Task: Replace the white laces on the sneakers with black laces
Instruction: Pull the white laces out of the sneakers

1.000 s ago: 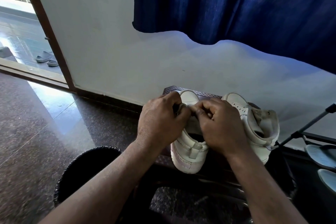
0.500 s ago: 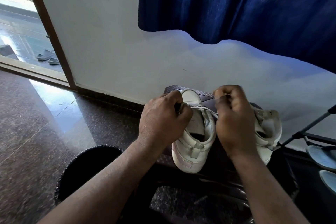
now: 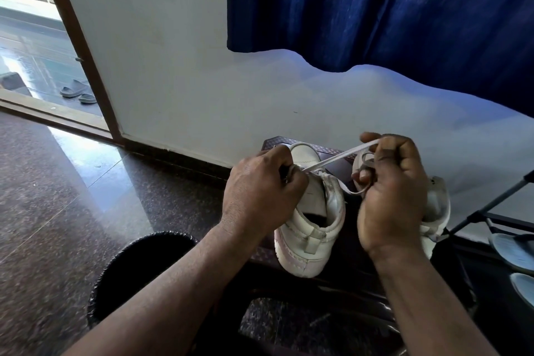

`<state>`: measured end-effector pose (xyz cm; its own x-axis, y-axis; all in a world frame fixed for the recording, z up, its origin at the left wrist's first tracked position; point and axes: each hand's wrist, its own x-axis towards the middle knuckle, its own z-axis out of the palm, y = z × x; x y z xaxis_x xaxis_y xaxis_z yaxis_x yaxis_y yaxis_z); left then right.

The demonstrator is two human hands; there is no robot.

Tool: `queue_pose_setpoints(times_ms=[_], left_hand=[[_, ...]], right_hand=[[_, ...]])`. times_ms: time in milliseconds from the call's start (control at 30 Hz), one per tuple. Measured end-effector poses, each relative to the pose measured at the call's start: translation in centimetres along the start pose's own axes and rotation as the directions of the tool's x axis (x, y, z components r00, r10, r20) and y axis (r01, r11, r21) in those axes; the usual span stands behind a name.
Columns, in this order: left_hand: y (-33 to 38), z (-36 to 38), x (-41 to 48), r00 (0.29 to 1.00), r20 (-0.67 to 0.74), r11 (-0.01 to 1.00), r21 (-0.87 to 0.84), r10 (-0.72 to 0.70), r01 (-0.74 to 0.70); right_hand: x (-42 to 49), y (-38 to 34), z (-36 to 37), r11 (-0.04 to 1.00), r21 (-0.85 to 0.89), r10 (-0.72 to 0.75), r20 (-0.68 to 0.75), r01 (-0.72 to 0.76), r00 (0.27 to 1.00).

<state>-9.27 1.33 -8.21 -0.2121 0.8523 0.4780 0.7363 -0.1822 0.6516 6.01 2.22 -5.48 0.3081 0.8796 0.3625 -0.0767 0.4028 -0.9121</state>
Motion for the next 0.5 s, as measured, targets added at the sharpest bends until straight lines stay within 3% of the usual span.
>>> queue_pose_setpoints(times_ms=[33,100,167,267,367,500], left_hand=[[0.0,0.0,0.0,1.000,-0.001,1.000,0.000,-0.001,0.001],[0.0,0.0,-0.1,1.000,-0.001,1.000,-0.004,-0.005,0.005],[0.0,0.0,-0.1,1.000,-0.003,1.000,-0.008,-0.011,0.011],[0.0,0.1,0.0,1.000,-0.007,1.000,-0.009,-0.008,0.008],[0.0,0.1,-0.1,1.000,0.003,1.000,-0.013,0.001,-0.001],[-0.1,0.1,0.0,1.000,-0.004,1.000,-0.008,0.008,-0.008]], right_hand=[[0.0,-0.3,0.1,0.983,0.135,0.125,0.020,-0.126,0.992],[-0.2,-0.4,0.2,0.963,0.147,0.220,0.046,-0.224,0.974],[-0.5,0.3,0.0,0.982,-0.165,0.099,0.060,-0.088,0.993],[-0.5,1.3,-0.4,0.761,-0.614,-0.060,0.257,0.211,0.965],[-0.3,1.8,-0.3,0.635,-0.718,-0.004,0.368,0.287,0.930],[-0.2,2.4,-0.4,0.654,-0.669,-0.150,0.342,0.353,0.928]])
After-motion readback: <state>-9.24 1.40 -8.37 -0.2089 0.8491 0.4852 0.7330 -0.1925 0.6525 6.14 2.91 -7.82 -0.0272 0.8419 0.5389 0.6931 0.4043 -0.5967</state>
